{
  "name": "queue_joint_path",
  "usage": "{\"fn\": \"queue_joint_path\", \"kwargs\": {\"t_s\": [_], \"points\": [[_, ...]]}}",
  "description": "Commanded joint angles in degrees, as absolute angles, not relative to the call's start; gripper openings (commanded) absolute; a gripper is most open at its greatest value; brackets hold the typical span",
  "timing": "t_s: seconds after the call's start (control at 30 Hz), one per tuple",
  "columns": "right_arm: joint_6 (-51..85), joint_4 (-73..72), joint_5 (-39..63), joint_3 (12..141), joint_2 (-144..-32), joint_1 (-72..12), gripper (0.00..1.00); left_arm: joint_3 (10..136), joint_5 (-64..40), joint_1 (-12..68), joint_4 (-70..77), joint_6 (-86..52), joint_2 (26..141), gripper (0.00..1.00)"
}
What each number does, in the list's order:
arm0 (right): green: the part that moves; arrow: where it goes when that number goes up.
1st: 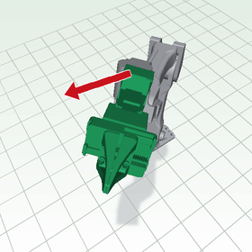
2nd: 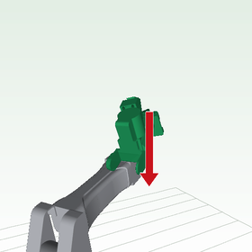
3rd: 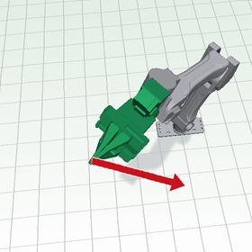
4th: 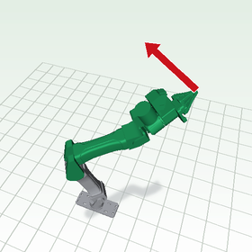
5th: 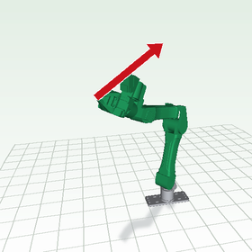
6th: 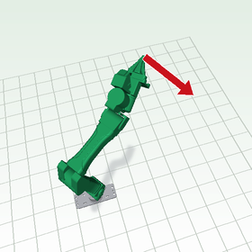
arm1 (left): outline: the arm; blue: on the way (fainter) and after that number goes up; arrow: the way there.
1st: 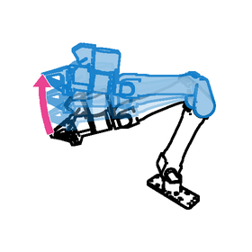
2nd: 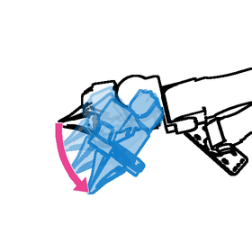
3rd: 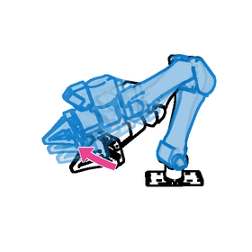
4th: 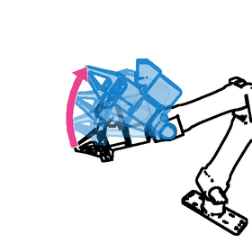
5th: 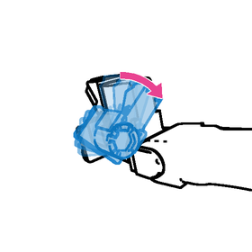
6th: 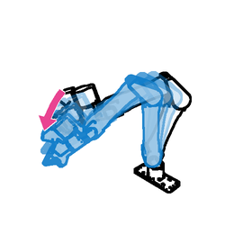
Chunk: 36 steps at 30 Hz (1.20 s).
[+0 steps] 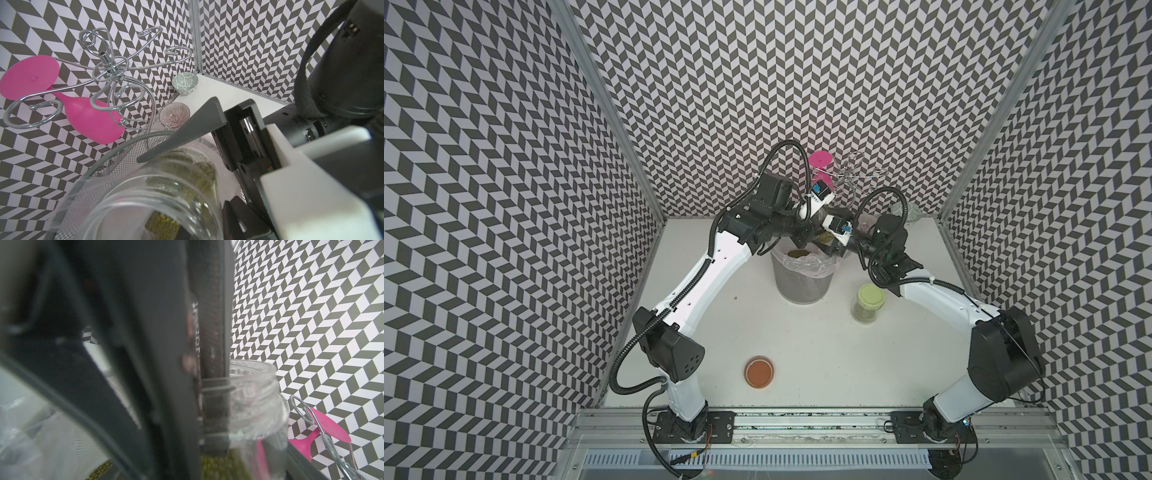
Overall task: Empty moldy mung beans from jars
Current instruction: Pour the moldy mung beans from the jar into the trash bin.
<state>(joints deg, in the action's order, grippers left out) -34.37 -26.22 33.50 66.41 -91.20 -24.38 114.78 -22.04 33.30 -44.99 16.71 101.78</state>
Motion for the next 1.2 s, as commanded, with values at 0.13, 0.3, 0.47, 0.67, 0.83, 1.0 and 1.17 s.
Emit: {"fn": "queue_joint_path", "kwargs": {"t_s": [0.13, 0.3, 0.47, 0.67, 0.83, 1.0, 1.17], "points": [[-28.31, -35.31, 38.71, 67.24, -87.62, -25.32, 0.67, 114.29, -14.46, 28.16, -40.71, 14.86, 100.19, 0.0], [-27.86, -35.3, 39.82, 67.5, -87.94, -25.33, 0.82, 114.34, -14.85, 27.2, -40.64, 15.07, 100.1, 0.0], [-28.2, -34.52, 40.93, 67.72, -88.0, -25.49, 0.93, 114.09, -14.81, 26.35, -40.18, 14.95, 99.71, 0.0], [-29.83, -32.79, 41.86, 67.89, -88.04, -25.75, 0.99, 113.91, -15.64, 25.59, -39.35, 14.69, 99.54, 0.0], [-30.85, -31.05, 41.75, 68.13, -87.73, -25.83, 0.99, 113.51, -16.41, 25.34, -38.45, 14.24, 99.42, 0.0], [-28.39, -30.91, 41.55, 67.86, -86.57, -25.83, 0.99, 113.44, -18.68, 25.35, -38.14, 13.63, 98.82, 0.0], [-17.32, -31.77, 38.27, 68.65, -84.98, -25.34, 0.99, 113.81, -21.19, 25.34, -38.64, 13.1, 97.75, 0.0]]}}
